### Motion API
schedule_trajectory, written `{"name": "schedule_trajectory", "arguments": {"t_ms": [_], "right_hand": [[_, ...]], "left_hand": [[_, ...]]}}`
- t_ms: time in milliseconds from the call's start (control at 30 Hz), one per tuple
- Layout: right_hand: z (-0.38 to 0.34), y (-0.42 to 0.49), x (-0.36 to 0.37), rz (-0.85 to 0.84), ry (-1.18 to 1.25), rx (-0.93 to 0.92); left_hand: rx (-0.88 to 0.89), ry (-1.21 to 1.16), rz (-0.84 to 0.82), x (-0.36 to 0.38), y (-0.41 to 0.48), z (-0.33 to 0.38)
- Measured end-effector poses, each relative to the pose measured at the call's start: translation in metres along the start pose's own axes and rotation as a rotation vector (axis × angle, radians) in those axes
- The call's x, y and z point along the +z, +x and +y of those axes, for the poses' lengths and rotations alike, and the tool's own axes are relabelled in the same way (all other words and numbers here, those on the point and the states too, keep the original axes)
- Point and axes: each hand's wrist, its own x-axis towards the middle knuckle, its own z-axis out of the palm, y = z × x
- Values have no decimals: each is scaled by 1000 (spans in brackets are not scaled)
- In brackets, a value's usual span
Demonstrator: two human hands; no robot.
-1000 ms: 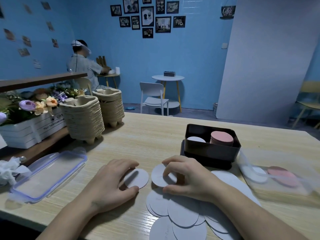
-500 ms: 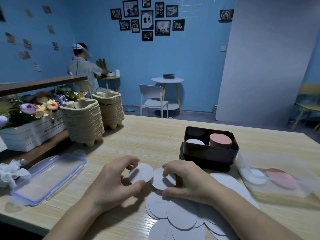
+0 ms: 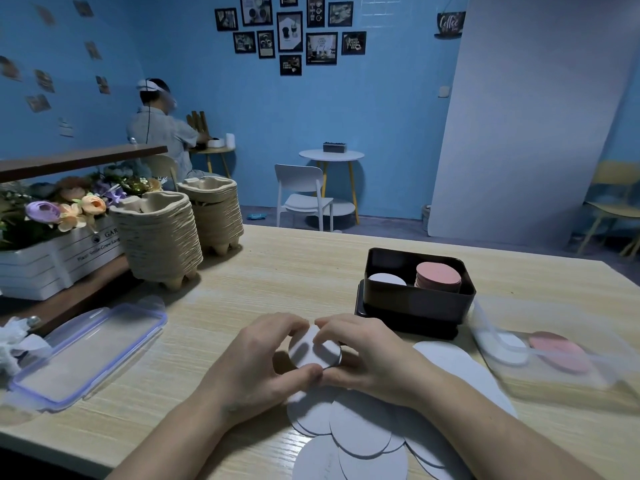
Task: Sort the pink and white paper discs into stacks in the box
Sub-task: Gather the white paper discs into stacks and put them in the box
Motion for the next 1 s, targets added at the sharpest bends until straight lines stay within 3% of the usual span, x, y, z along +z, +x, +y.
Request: {"name": "schedule_trajectory", "arguments": {"t_ms": [467,1000], "right_hand": [[5,-1,3,93,85,-59],[0,0,-11,-55,-23,-69]], "left_hand": [[-33,-216,12,3,-8,-15],[55,-103,-4,4,-6,-6]]}}
